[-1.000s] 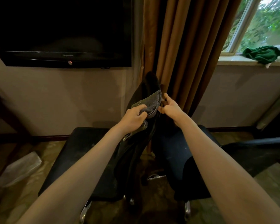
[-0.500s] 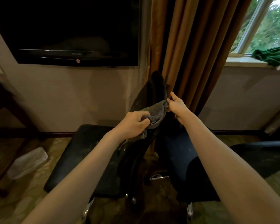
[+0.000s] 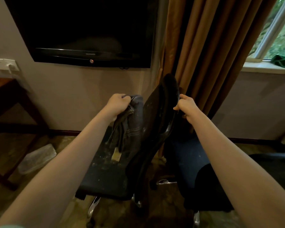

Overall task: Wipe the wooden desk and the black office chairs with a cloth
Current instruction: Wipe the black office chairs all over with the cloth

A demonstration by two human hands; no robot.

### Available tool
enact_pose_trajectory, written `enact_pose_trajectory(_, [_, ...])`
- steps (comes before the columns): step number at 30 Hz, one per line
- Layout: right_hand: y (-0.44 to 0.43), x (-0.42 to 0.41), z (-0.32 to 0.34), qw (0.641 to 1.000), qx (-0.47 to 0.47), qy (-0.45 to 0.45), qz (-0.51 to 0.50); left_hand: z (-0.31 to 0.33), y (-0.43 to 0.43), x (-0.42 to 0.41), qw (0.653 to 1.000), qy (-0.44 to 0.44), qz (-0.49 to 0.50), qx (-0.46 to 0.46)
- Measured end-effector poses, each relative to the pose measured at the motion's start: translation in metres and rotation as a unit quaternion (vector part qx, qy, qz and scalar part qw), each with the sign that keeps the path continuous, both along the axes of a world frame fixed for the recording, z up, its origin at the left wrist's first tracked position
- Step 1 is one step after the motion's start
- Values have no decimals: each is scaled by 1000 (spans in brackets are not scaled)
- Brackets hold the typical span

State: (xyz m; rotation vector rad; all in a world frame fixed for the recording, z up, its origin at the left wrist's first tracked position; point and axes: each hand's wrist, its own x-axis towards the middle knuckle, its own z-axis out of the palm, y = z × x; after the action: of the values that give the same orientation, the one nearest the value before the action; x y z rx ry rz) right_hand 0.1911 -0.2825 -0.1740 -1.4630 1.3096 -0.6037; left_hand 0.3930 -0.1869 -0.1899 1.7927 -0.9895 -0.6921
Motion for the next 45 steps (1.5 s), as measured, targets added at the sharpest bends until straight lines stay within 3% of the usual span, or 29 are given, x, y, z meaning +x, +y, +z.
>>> enact_pose_trajectory(7, [5,1,-5,1000,-2,-10,-9,4,-46,-41,989,-136,-40,-42])
enact_pose_trajectory(12, [4,1,-17,999,-17,-30,-13,-19,-71,-77,975,-147,-165,-25])
enact_pose_trajectory(20, [2,3,-22,997,-38,-62,-29,-24,-70,-70,958,-204,-190,64])
enact_pose_trajectory(27, [9,1,-24,995,-38,-85,-32,-51,-31,-66,951,-219,-214,30])
enact_pose_trajectory(31, [12,2,-24,995,-43,-86,-33,-81,-10,-67,970,-169,-174,-31])
enact_pose_trajectory(37, [14,4,-21,995,-42,-80,-40,-106,-5,-56,982,-129,-134,28])
enact_pose_trajectory(41, [12,5,-23,996,-40,-76,-33,-138,6,-44,997,-4,-58,59])
enact_pose_trajectory(45, [7,4,-22,997,-42,-66,-27,-128,-6,-30,991,106,63,48])
